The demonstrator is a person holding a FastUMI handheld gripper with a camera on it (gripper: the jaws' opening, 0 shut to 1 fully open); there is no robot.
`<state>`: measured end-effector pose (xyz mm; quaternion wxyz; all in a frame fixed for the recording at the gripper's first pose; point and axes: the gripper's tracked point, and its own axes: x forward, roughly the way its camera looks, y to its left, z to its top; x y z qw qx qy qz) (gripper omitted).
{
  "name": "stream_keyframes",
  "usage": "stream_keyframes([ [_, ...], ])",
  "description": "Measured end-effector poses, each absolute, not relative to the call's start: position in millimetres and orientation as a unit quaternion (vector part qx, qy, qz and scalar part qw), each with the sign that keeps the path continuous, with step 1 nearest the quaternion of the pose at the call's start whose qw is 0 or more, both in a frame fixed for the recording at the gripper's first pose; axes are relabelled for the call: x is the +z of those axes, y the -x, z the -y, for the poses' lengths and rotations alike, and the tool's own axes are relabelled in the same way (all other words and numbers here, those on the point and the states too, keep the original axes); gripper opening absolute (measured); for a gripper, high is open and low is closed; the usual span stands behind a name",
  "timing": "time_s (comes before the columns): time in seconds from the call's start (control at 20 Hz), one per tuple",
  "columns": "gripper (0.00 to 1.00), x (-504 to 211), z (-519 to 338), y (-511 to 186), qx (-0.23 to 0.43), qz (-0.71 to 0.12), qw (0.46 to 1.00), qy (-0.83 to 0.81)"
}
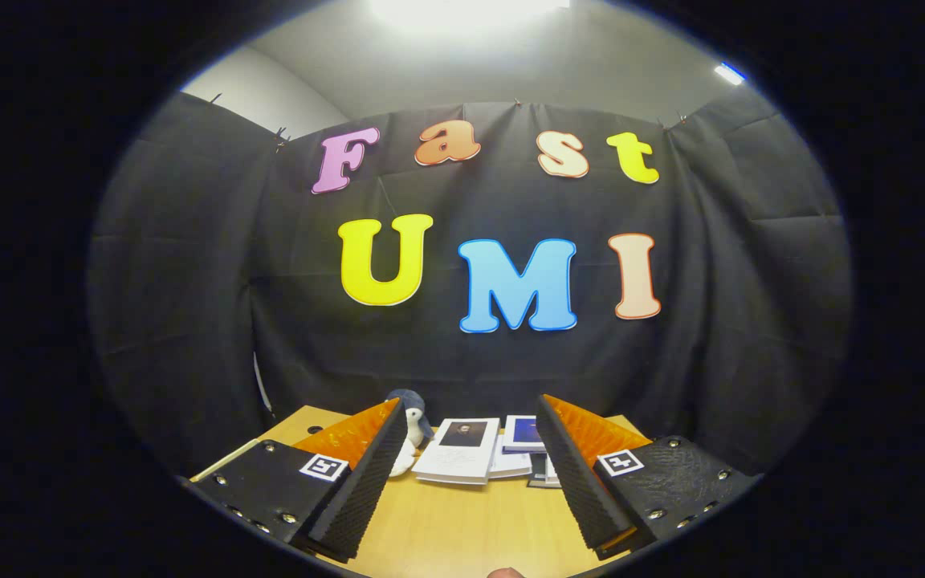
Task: Open the storage box then place both shoes into the box .Put the left shoe in first, then the right shoe, with the right side of both shoes facing outward in a uniform manner.
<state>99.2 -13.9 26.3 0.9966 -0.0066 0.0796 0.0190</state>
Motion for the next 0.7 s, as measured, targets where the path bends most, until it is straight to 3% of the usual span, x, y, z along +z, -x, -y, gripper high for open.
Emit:
stream_keyframes([
  [0.7, 0.97, 21.1, 13.9, -107.0, 0.025, -0.075, 0.997, 0.01],
])
